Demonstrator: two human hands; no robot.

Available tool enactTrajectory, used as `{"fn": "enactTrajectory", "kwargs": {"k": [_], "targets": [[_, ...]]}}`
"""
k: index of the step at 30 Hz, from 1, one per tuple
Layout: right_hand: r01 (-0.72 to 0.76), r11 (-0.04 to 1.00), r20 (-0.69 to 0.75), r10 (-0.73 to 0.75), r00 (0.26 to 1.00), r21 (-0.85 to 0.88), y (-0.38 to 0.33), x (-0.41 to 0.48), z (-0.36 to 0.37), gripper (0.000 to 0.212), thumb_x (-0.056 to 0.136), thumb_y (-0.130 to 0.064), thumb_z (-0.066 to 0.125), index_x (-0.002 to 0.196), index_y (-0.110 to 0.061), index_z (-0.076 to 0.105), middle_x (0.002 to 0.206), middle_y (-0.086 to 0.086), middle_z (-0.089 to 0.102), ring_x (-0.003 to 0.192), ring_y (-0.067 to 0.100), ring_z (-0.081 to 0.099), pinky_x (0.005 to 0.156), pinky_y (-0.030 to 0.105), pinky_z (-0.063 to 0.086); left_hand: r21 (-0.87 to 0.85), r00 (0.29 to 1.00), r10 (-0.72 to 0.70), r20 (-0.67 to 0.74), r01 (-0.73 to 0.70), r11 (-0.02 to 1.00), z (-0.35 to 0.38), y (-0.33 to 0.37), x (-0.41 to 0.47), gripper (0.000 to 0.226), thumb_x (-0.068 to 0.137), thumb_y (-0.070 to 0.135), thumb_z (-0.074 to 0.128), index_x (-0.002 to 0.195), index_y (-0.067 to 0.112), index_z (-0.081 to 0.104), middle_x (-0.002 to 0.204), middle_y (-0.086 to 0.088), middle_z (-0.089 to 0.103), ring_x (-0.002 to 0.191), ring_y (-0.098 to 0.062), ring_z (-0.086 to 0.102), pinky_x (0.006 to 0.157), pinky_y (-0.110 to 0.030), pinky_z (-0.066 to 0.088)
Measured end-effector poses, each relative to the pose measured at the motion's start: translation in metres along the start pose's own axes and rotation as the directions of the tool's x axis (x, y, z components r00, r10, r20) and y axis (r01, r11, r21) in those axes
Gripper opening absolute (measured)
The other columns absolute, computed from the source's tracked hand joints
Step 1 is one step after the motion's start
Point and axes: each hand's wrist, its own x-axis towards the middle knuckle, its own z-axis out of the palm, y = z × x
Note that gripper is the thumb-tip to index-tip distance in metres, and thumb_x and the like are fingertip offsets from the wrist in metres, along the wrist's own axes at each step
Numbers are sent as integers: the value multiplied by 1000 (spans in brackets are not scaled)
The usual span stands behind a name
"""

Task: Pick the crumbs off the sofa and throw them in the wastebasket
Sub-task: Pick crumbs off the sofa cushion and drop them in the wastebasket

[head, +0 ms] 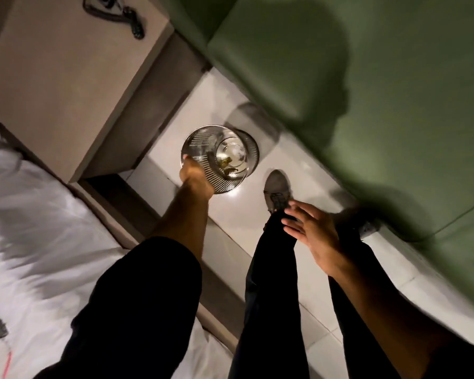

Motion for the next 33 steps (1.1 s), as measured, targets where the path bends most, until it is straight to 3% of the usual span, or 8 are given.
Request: {"fn": "enactTrajectory", "kwargs": {"k": [3,7,11,16,21,25,29,33], "targets": [[109,994,-59,-109,992,-3,-15,-15,-50,18,102,-7,54,118,-11,61,100,8,69,81,19,70,63,20,60,239,978,207,-5,-200,950,18,-13,-26,25,110,14,33,98,25,52,98,-2,56,86,-13,54,48,-2,46],[312,949,-180,-300,937,39,-51,-34,-138,19,100,-3,51,114,-10,60,89,4,68,66,11,69,64,23,56,554,779,607,158,-579,599,56,-59,-65,24,99,3,54,120,-8,60,124,-26,63,113,-40,62,102,-42,49],[508,861,-385,-482,787,-39,-97,-48,-235,19,100,2,53,112,-10,62,73,-9,73,64,11,67,67,27,57,294,237,654,718,-956,23,119,-111,-130,27,92,1,57,118,8,63,118,-6,56,107,-32,62,95,-50,51],[462,749,-616,-658,433,-475,-166,-53,-363,29,94,-19,66,122,-20,62,110,2,70,94,19,68,85,39,60,-179,-254,299,920,-950,-257,268,-184,-245,36,90,29,63,123,14,60,130,-7,53,122,-27,57,103,-48,48],[199,738,-607,-653,453,-645,-216,-31,-429,70,86,-42,72,147,-34,39,154,9,37,133,31,48,102,39,49,-17,-27,17,999,-894,-448,402,-257,-323,101,71,87,50,153,38,21,167,-7,6,154,-39,6,116,-70,4],[170,681,-498,-661,562,-713,-215,-13,-427,70,90,-42,68,151,-33,36,159,12,27,139,41,39,106,52,46,36,58,-19,998,-808,-588,431,-307,-330,101,69,93,39,154,42,19,169,-5,4,154,-41,2,112,-75,4],[251,620,-451,-742,496,-743,-198,2,-417,40,97,-25,60,137,-25,53,145,14,39,123,39,52,99,46,53,-104,-124,-47,991,-512,-853,411,-331,-309,66,92,71,36,145,33,39,155,-12,37,135,-38,41,102,-58,35],[282,662,-509,-729,458,-695,-177,12,-411,24,100,-15,54,121,-14,64,132,16,49,110,34,61,93,27,45,-235,-210,-143,967,-523,-819,420,-330,-301,43,103,49,37,132,21,52,130,-15,54,108,-34,59,83,-46,50]]}}
